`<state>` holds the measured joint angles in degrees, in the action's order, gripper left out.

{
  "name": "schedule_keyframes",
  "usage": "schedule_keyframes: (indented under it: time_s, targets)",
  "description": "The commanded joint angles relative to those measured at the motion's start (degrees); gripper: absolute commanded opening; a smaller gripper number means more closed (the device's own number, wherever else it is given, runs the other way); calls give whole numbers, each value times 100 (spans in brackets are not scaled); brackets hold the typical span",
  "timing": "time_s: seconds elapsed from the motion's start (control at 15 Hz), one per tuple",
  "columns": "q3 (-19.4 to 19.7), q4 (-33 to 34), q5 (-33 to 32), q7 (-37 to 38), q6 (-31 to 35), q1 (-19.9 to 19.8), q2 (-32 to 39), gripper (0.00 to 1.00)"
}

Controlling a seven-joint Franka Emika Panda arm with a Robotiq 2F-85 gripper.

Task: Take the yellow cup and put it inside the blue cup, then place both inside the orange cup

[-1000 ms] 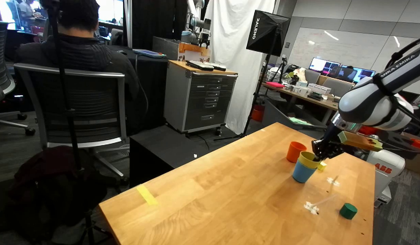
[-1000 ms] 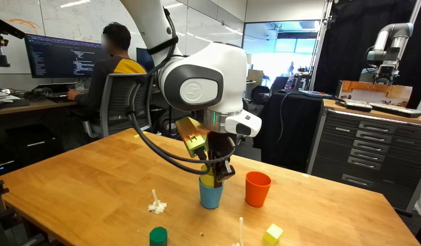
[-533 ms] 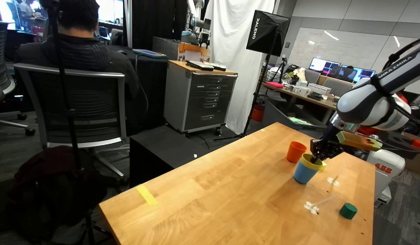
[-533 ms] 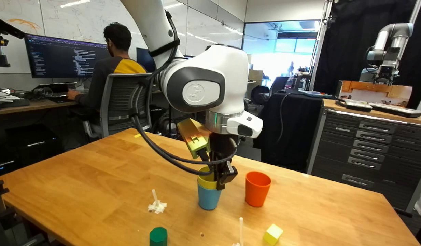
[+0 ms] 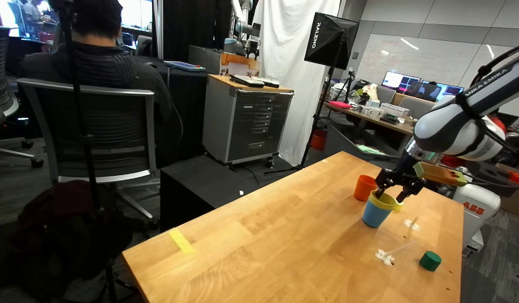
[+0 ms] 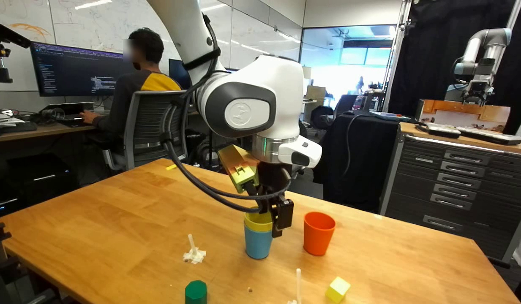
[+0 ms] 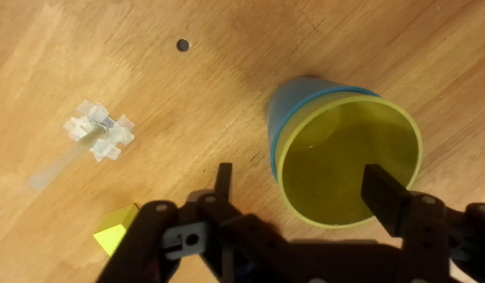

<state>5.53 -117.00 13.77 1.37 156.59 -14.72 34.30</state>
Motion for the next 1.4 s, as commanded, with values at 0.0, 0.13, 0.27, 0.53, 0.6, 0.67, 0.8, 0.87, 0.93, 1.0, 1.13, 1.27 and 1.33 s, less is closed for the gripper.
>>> schedule_keyframes:
  time_s: [0.0,0.13,0.27,0.53,0.6,0.67,0.8,0.87,0.93,1.0,1.13,1.27,1.33]
  targets:
    - [62,2,-120,120,-65,96,-59,92]
    - [62,-21,-106,111,-61,85,-60,81]
    - [64,-46,-101,102,-70,71,-66,80]
    - [74,-98,-100,91,-56,54,-61,85]
    - [81,-103,-103,95,-47,55,-50,86]
    - [84,-107,-99,94,-47,48,-31,86]
    - [88,-109,-95,95,-55,38,15,87]
    - [77,-114,-80,87,-45,22,39,83]
    - [73,-110,-71,91,-40,15,71,62]
    - [64,-107,-64,85,-39,4,92,55]
    - [20,-110,-13,69,12,-33,107,38]
    - [-34,-125,34,28,32,-80,83,23]
    - [-52,-132,50,19,45,-90,60,15]
